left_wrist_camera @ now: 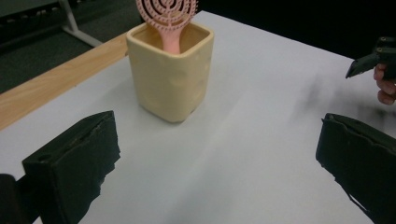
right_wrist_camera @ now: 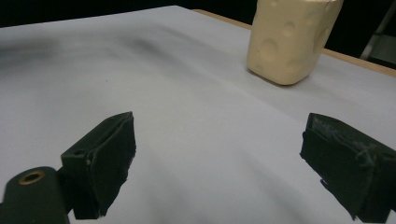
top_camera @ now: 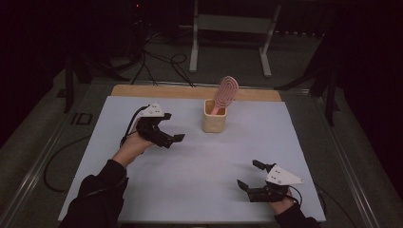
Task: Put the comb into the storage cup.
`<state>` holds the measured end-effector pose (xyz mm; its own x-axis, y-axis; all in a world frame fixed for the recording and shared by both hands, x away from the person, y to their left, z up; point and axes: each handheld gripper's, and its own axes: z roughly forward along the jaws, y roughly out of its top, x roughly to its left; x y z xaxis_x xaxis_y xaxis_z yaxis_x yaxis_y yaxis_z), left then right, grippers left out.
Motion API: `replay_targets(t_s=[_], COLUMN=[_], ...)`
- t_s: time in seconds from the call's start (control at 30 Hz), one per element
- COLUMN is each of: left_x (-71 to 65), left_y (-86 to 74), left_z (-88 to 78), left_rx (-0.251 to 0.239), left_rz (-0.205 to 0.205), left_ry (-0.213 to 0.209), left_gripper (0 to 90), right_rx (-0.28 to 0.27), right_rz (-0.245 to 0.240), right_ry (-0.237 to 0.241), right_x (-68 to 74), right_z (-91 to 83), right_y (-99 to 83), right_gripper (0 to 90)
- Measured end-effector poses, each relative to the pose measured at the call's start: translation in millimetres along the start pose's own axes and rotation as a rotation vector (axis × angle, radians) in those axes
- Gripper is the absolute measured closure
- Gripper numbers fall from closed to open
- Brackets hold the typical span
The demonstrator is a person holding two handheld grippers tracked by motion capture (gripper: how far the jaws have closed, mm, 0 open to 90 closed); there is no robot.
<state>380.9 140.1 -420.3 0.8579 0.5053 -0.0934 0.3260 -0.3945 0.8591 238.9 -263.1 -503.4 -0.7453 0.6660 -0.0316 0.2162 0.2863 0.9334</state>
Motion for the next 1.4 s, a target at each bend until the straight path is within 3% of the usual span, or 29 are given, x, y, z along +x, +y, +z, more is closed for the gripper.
replay_targets(t_s=[0.7, 1.4], left_x=[-6.0, -22.8], left_y=[-44.2, -94.4], left_z=[-41.6, -87.4], left_rx=[0.04, 0.018], left_rz=[-0.015, -0.059], left_ry=[0.045, 0.098], left_gripper=[0.0, 0.0], right_rx=[0.003, 0.01], right_rz=[-0.005, -0.008], right_ry=[-0.001, -0.001], right_x=[1.2, 2.1], right_z=[0.5, 2.2], right_y=[0.6, 0.9], right_gripper=[10.0, 10.0])
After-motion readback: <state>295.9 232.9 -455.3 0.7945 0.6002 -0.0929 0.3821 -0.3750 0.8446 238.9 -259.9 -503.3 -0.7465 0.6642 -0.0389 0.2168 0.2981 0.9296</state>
